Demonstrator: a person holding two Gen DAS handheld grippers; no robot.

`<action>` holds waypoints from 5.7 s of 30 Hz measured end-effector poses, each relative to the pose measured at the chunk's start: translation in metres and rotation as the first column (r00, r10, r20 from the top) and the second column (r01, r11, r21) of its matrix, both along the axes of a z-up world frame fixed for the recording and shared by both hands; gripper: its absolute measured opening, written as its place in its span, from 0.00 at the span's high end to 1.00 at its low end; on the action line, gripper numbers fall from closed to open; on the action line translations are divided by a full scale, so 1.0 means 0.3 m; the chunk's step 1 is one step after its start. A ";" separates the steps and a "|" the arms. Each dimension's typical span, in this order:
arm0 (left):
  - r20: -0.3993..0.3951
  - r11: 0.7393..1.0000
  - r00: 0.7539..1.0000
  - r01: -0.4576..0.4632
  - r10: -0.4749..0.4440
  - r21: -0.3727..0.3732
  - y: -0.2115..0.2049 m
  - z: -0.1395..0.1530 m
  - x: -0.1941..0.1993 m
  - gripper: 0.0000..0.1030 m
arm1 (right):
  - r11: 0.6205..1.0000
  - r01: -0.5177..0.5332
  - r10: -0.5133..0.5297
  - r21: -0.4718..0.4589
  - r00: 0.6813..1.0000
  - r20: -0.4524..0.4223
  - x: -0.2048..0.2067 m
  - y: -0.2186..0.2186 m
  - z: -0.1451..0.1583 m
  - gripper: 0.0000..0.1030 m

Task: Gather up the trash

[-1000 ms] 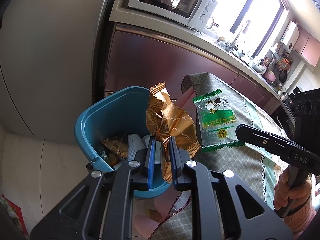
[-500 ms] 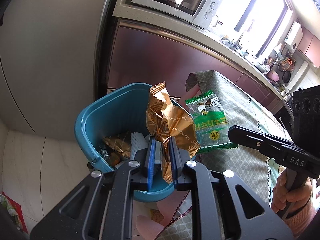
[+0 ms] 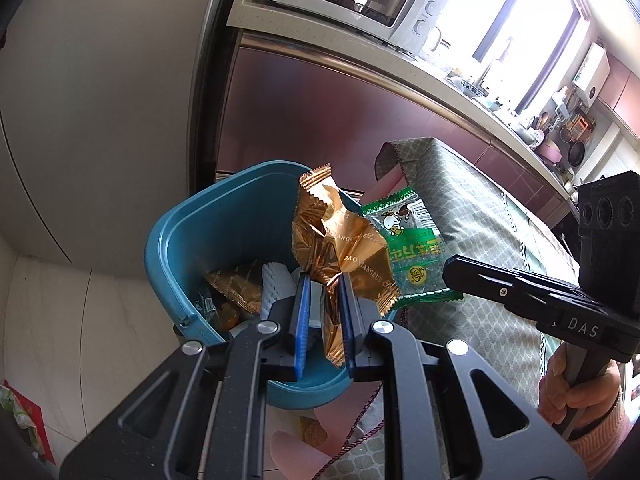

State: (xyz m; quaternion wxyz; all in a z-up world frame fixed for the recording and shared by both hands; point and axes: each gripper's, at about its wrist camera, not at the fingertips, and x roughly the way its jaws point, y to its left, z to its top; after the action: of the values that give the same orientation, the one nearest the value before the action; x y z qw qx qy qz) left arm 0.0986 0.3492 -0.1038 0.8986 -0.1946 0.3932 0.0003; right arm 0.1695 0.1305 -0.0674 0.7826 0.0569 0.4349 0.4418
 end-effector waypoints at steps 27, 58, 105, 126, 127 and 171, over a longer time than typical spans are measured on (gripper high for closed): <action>-0.042 1.000 0.999 -0.006 0.006 0.000 -0.017 -0.063 0.056 0.81 | 0.999 -0.010 0.009 -0.041 0.999 -0.034 0.032 0.051 -0.045 0.99; -0.026 1.000 1.000 -0.001 0.002 0.026 -0.056 -0.057 0.043 0.66 | 0.999 0.008 -0.009 -0.043 1.000 -0.024 0.012 0.043 -0.044 0.85; 0.425 0.945 0.879 0.078 -0.216 0.319 -0.772 0.308 -0.366 0.05 | 0.738 0.671 -0.597 0.072 0.599 0.534 -0.631 -0.826 0.165 0.07; 0.447 0.923 0.859 0.072 -0.250 0.378 -0.924 0.316 -0.392 0.05 | 0.655 0.746 -0.671 0.120 0.501 0.547 -0.727 -0.953 0.160 0.06; 0.446 0.923 0.860 0.072 -0.250 0.378 -0.925 0.319 -0.390 0.05 | 0.654 0.746 -0.671 0.122 0.499 0.548 -0.728 -0.953 0.161 0.06; 0.452 0.922 0.859 0.056 -0.240 0.383 -0.956 0.298 -0.377 0.05 | 0.622 0.773 -0.698 0.125 0.476 0.535 -0.724 -0.986 0.150 0.06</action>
State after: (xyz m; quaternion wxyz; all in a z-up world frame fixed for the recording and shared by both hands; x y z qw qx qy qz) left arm -0.0146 0.0623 -0.0146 0.9860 0.0094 0.1595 -0.0483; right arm -0.0476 -0.1652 -0.0225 0.9850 0.0600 0.1595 0.0289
